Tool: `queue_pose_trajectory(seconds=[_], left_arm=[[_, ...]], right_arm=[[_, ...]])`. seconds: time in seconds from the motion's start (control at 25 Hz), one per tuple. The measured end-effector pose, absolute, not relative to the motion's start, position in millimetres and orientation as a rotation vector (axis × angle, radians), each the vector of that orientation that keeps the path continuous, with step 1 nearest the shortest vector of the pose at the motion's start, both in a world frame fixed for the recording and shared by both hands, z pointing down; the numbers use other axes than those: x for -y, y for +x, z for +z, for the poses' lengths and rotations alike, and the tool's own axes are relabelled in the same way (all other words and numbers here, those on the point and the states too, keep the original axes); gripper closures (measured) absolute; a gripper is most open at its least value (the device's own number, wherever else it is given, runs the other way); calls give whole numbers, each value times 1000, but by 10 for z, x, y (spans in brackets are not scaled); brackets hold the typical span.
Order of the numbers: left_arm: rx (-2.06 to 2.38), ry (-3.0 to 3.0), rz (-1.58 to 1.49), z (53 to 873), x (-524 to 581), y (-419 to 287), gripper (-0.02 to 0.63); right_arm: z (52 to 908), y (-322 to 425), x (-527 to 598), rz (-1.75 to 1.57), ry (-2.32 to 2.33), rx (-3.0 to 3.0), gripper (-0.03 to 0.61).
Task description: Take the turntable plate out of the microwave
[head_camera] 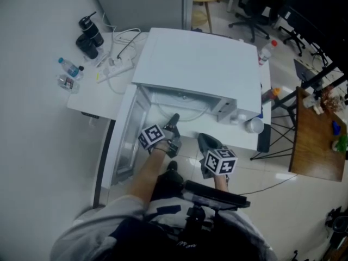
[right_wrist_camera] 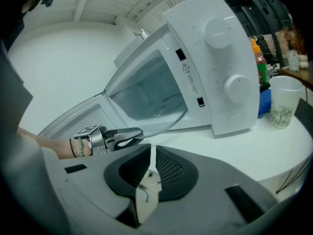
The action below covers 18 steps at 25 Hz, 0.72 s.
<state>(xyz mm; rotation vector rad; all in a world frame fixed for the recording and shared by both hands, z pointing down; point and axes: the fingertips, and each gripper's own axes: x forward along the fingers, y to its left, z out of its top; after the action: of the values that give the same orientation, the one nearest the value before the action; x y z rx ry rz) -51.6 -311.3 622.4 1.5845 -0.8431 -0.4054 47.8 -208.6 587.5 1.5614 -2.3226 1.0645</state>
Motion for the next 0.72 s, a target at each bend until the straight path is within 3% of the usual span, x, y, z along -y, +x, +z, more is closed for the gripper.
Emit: queue_pose_trajectory(seconds=[0.08,0.32,0.48,0.72], left_arm=[[837,1586,-398,6230,3057,-543,568],[830,1589,-363,6258,2966,-574,567],[819,1576,-346,6352,2887,-596,566],[786,1620,-366,6227,2852,-586,566]], right_arm=[[5939,408,2117,1075,1514,2337,492],[6085,292,2276,1211,1417,2347,417],[6099,326,2416,1351,1419,2365,383],[6042,397,2587,1555,1465,2424,380]])
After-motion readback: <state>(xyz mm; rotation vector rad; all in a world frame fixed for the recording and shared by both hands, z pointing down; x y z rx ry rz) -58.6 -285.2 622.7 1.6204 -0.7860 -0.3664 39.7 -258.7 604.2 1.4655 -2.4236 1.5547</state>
